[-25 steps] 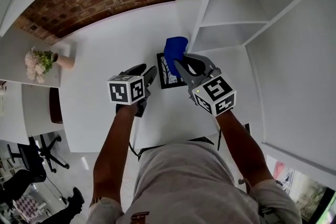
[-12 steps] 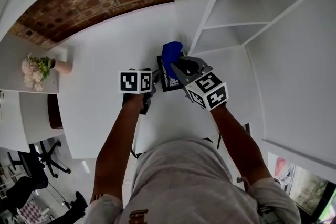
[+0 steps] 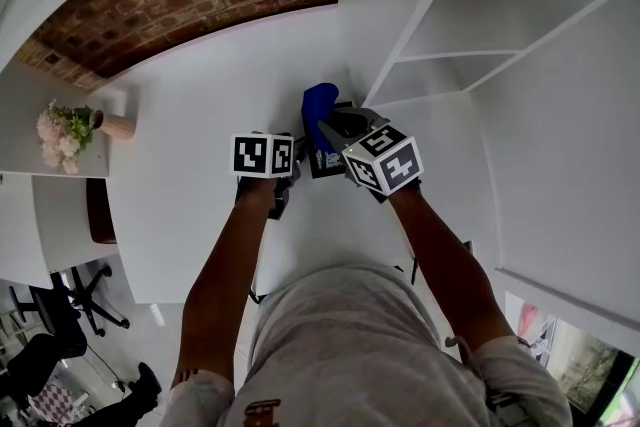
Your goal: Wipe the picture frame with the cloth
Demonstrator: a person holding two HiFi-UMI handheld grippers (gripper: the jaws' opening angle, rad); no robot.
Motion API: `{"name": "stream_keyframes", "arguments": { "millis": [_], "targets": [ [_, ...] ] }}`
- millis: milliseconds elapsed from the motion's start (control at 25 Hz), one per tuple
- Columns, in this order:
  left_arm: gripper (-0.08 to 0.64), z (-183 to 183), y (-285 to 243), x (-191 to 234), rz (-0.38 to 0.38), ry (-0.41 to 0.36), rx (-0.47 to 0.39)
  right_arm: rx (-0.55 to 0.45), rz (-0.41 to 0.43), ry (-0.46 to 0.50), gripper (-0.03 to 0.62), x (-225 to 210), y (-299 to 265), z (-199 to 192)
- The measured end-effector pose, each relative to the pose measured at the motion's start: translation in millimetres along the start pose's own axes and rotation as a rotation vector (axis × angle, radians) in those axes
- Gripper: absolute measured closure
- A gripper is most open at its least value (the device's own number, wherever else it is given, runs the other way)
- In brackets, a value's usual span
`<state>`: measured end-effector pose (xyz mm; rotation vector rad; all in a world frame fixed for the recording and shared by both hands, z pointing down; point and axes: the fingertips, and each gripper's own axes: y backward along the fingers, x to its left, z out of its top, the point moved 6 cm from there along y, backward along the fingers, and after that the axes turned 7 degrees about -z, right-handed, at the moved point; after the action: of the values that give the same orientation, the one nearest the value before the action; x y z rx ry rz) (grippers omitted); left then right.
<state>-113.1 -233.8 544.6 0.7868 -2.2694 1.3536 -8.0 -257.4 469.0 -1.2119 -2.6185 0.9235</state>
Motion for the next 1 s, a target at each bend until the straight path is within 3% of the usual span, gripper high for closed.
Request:
{"name": "stream_keyframes", "arguments": {
  "millis": [200,440,760,1000],
  "targets": [
    [0.374,1,-1,2,-0.009,0.003,0.02,0.059,0.017,-0.009,0.545,-1,-15,-4],
    [0.382,2,-5,-1,0.068,-0.027,0.054,0.123,0.012,-0.007,0.545,-2,-31,-12],
    [0.38,2,-5,-2,0.078,-0.026,0.053,0.206,-0.059,0.012,0.545,-13,-39,-24],
    [0.38,2,-5,-1,0.076,-0.026,0.052,0.263,-0.162,-0.001,0.545,-36,-25,-32]
  ]
}}
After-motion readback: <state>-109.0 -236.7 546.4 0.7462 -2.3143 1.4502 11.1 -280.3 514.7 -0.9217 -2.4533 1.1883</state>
